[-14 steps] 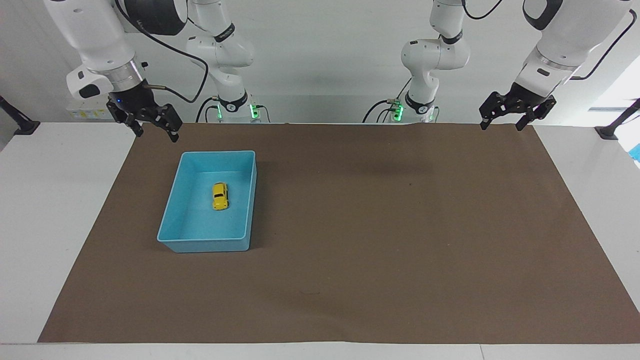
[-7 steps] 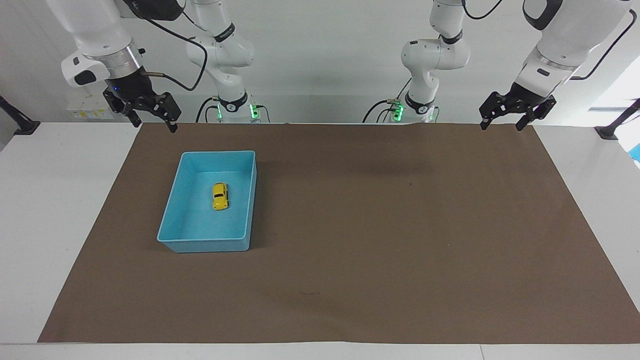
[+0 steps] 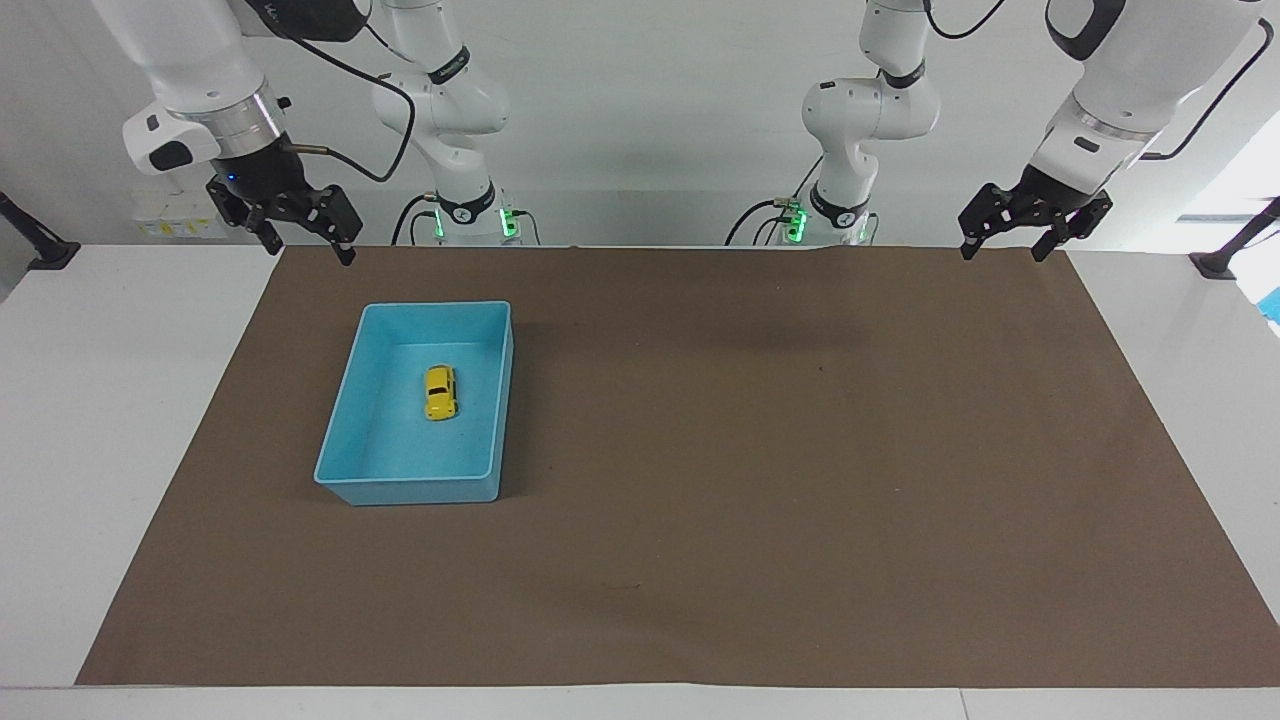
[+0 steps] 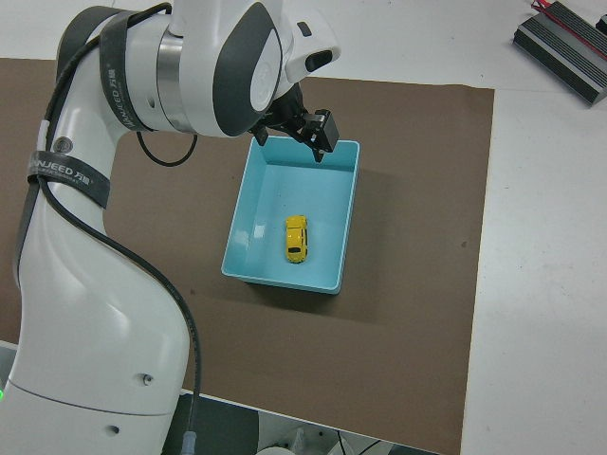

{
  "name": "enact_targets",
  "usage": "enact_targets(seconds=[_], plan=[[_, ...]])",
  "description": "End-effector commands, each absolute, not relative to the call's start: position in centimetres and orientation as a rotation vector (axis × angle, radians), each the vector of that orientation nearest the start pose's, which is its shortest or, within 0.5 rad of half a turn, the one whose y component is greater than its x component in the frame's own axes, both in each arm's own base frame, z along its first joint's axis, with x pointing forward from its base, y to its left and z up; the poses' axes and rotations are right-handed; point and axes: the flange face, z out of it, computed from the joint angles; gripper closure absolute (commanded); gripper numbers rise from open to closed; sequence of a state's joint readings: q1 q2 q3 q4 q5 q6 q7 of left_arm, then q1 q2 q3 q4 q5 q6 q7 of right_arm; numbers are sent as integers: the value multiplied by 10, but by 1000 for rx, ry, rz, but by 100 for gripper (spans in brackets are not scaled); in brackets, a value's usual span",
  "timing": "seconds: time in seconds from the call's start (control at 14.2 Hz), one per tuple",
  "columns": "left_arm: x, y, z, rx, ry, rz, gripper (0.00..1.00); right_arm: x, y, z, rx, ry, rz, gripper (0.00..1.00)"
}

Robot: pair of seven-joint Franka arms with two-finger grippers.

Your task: Wind up and store yellow beetle car

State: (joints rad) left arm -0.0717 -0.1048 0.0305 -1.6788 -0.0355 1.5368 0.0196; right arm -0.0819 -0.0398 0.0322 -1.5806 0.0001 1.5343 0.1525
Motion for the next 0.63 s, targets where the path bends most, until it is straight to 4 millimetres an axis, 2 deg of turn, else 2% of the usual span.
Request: enact_targets(seconds=[0.0, 0.56], plan=[[516, -21, 631, -3171, 77, 69, 0, 534, -24, 639, -3118, 341, 20, 0], [516, -21, 631, -3171, 77, 69, 0, 532, -21, 637, -3119, 336, 27, 0]])
